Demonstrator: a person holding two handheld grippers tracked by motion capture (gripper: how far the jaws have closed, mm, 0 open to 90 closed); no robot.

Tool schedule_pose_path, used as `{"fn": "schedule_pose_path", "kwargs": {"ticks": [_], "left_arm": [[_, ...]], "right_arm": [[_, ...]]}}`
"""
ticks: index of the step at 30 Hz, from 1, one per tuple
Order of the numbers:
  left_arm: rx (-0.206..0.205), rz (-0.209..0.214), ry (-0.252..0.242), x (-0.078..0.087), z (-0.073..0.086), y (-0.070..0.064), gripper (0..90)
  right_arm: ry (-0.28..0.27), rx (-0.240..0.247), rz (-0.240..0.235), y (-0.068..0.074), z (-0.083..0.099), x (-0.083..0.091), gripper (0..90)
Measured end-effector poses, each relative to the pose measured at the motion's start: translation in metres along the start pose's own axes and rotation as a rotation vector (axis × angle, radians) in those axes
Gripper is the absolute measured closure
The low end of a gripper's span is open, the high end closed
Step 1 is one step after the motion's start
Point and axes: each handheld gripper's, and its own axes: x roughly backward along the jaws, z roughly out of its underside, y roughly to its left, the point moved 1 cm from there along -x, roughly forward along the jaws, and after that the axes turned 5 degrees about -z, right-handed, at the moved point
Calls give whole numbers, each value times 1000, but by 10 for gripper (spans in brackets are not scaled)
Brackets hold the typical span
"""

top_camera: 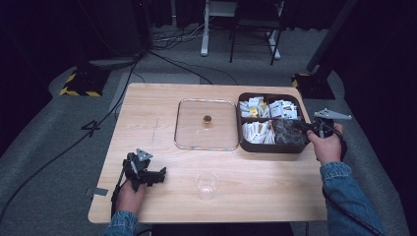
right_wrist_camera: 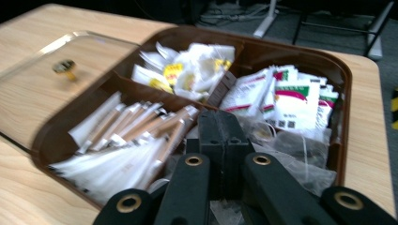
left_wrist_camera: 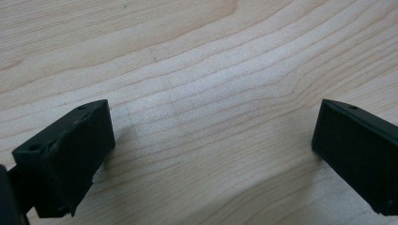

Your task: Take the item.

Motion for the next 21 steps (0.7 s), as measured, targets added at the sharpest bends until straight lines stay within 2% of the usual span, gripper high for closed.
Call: {"fn": "schedule_pose_path", "kwargs": {"ticks": [8, 13, 14, 21], "left_arm": [[0, 0, 0, 0, 0, 0, 0], [0, 0, 0, 0, 0, 0, 0], [0, 0, 0, 0, 0, 0, 0], [0, 0, 0, 0, 0, 0, 0]], "right_arm": [[-74, -40, -90, 12, -10, 12, 900], [-96, -33, -122, 20, -15, 17, 900], [-113, -32, -141, 25, -17, 19, 900], [-123, -19, -179, 39, -23, 24, 900]]}}
